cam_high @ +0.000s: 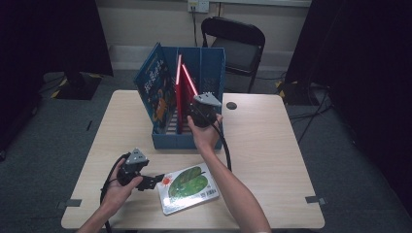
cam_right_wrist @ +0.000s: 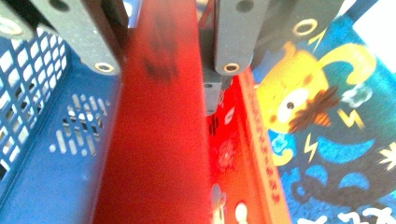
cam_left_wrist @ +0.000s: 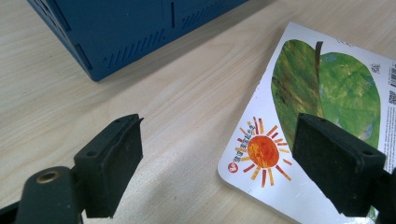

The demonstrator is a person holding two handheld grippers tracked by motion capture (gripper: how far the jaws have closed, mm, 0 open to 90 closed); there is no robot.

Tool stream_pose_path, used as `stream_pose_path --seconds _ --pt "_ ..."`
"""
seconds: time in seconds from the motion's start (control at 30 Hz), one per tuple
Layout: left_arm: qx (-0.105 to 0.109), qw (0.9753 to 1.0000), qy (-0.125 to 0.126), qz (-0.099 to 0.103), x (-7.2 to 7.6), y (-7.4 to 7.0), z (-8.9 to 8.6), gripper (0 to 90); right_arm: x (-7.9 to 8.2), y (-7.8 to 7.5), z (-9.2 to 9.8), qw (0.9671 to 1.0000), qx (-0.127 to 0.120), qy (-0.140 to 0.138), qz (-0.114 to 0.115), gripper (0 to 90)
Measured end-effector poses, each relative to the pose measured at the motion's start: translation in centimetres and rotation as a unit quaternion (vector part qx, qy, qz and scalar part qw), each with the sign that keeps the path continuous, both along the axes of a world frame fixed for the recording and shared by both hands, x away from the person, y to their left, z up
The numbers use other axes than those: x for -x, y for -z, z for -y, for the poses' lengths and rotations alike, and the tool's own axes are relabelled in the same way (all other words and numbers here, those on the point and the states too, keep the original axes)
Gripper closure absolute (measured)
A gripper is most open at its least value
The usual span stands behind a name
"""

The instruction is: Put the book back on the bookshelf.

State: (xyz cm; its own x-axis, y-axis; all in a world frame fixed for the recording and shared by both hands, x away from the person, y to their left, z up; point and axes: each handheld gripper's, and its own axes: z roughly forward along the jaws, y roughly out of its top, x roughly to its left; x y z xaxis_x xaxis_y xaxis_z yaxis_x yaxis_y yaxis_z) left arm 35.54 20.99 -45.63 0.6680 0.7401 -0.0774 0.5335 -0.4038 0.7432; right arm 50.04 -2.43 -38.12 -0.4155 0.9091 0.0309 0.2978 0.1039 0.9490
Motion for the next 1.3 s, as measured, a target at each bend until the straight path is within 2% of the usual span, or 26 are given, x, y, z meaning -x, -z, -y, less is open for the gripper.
stream_pose_path --seconds 0.13,0.33,0.4,0.63,0.7,0.8,0.87,1.3 --pt "0.000 1.0000 0.000 -0.002 0.0 0.1 0.1 15.9 0.9 0.0 0.8 0.9998 -0.008 -0.016 -0.008 71.1" --pt "-0.004 1.0000 0.002 0.000 0.0 0.1 0.2 16.0 2.4 0.9 1.9 0.9990 0.008 -0.043 -0.012 70.8" --pt "-0.002 1.0000 0.000 -0.001 0.0 0.1 0.2 16.0 2.7 1.1 2.0 0.9986 0.019 -0.048 -0.016 70.8" --pt "-0.004 1.0000 0.001 -0.002 0.0 0.1 0.2 16.0 3.7 2.4 2.6 0.9977 0.027 -0.057 -0.025 72.8" --pt "-0.004 1.0000 0.001 -0.002 0.0 0.1 0.3 16.0 3.6 2.7 2.6 0.9976 0.028 -0.058 -0.027 77.5" --pt "-0.002 1.0000 0.001 0.000 0.0 0.1 0.3 15.9 3.4 2.8 2.5 0.9975 0.023 -0.061 -0.026 77.5" --pt "-0.003 1.0000 0.001 0.000 0.0 0.1 0.3 16.0 3.4 2.8 2.1 0.9973 0.031 -0.064 -0.020 77.3" --pt "-0.001 1.0000 0.002 0.000 0.0 0.1 0.3 16.0 2.0 2.7 0.0 0.9974 0.032 -0.059 -0.025 76.2"
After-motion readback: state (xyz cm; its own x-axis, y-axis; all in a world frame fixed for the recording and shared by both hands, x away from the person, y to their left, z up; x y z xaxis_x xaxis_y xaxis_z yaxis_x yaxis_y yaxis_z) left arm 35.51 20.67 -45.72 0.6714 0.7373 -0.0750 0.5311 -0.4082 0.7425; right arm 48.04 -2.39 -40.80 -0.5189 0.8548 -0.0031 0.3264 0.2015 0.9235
